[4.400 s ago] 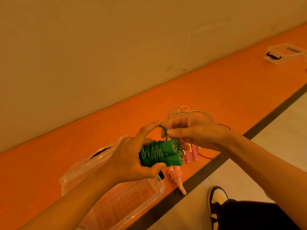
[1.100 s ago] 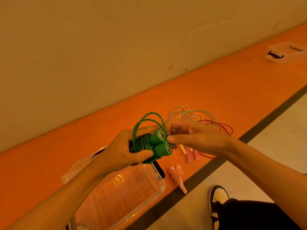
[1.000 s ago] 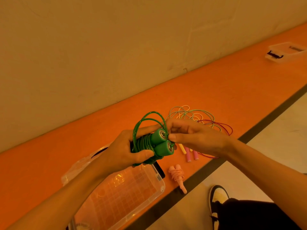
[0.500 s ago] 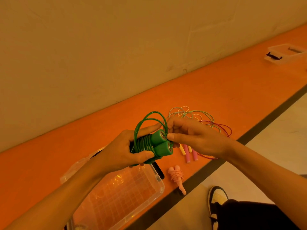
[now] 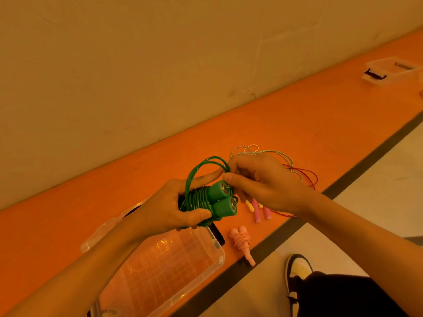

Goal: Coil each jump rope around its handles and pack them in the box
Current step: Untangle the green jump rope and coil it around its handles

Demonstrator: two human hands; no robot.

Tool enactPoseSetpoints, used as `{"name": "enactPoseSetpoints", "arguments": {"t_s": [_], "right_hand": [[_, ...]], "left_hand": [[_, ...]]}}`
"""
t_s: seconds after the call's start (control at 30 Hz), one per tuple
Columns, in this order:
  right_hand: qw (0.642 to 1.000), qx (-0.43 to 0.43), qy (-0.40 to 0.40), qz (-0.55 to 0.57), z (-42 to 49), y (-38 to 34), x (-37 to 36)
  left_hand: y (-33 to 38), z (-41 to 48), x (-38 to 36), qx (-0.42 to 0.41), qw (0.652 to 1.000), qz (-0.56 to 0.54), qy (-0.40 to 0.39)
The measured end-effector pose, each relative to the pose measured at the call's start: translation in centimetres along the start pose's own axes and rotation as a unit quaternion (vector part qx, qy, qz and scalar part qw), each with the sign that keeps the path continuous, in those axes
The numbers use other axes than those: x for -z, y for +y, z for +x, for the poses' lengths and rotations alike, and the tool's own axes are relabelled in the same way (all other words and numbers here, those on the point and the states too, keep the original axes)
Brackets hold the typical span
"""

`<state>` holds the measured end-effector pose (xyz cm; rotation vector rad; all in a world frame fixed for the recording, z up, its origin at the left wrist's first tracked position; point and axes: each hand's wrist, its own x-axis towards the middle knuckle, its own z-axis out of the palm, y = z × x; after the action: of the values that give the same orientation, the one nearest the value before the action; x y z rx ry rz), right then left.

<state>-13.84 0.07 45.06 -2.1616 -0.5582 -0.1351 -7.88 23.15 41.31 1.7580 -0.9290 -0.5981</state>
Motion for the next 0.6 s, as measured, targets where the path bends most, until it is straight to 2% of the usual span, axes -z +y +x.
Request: {"name": "enactPoseSetpoints", "arguments": {"t_s": [0.1, 0.27, 0.5, 0.6], "right_hand": [[0.998, -0.04, -0.033, 0.036, -0.3, -0.3, -0.2], [0.954, -0.137, -0.114, 0.24, -0.4, -0.7, 0.3], [0.895, -0.132, -0.18, 0.386, -0.7, 0.7, 0.2], [0.894, -0.125, -0.177, 0.393, -0.6, 0.8, 0.0]], "left_hand": [[0.4, -0.1, 0.1, 0.0, 1.0, -0.005, -0.015], [0.7, -0.5, 0.3, -0.008, 0.999, -0.041, -0.027], [0.4, -0.8, 0.3, -0.009, 0.999, -0.038, -0.033], [0.6, -0.8, 0.4, -0.008, 0.998, -0.041, -0.036]]}}
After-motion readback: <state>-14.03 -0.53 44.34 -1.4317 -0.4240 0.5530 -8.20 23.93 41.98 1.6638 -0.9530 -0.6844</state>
